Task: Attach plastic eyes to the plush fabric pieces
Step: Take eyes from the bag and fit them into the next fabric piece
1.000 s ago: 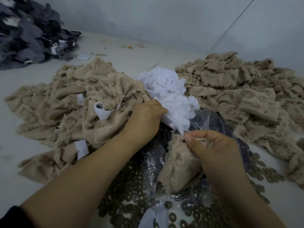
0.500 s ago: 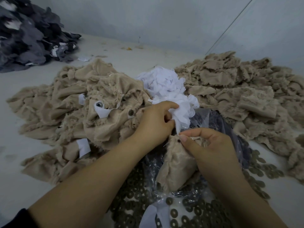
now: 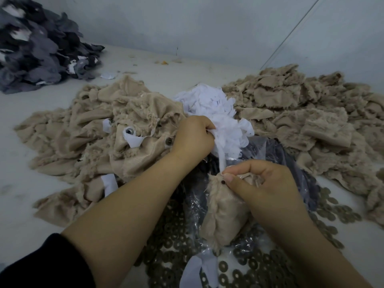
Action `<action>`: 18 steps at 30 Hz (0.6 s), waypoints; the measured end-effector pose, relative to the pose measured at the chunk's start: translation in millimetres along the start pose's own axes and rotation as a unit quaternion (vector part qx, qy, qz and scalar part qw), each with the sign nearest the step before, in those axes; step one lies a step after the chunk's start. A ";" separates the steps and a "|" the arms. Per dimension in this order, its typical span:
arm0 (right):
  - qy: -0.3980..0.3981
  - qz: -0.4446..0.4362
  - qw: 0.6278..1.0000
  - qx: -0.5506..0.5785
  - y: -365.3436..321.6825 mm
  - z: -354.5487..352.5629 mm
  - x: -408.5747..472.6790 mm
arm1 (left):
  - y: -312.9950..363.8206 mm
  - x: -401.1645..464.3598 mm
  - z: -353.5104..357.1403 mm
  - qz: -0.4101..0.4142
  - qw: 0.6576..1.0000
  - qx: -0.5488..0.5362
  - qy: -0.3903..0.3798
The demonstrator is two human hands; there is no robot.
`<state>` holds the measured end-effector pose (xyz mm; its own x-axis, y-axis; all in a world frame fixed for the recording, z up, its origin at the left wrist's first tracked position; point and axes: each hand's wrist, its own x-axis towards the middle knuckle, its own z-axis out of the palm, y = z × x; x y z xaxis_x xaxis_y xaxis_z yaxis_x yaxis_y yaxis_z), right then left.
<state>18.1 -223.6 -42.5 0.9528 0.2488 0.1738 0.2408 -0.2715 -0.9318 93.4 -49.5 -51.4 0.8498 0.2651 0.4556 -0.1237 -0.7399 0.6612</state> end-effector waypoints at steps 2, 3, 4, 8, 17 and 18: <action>-0.068 -0.016 0.998 -0.005 -4.8 2.3 -3.9 | -1.1 7.8 2.2 -0.006 1.000 0.011 0.003; -0.099 -0.022 0.995 -0.012 -6.4 4.4 -5.9 | -1.4 10.7 3.6 -0.011 1.000 0.015 0.002; -0.117 -0.025 0.993 -0.022 -6.7 6.3 -7.0 | -1.5 11.9 4.8 -0.014 1.000 0.017 -0.003; -0.071 -0.013 0.996 -0.052 -1.1 6.6 -3.6 | -3.5 3.2 3.0 0.005 0.997 -0.011 -0.072; -0.041 -0.057 0.994 -0.089 3.6 8.1 -2.1 | -9.4 -56.8 -44.0 -0.008 0.939 -0.308 -0.150; -0.042 -0.062 0.993 -0.090 4.0 9.0 -2.1 | -10.4 -62.6 -44.2 -0.021 0.925 -0.339 -0.171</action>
<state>15.4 -216.9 -49.5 0.8967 0.3657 0.2493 0.3917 -0.3932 -0.8319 18.8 -31.1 -60.5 0.9590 -0.0133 0.2829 -0.2818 -0.1452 0.9484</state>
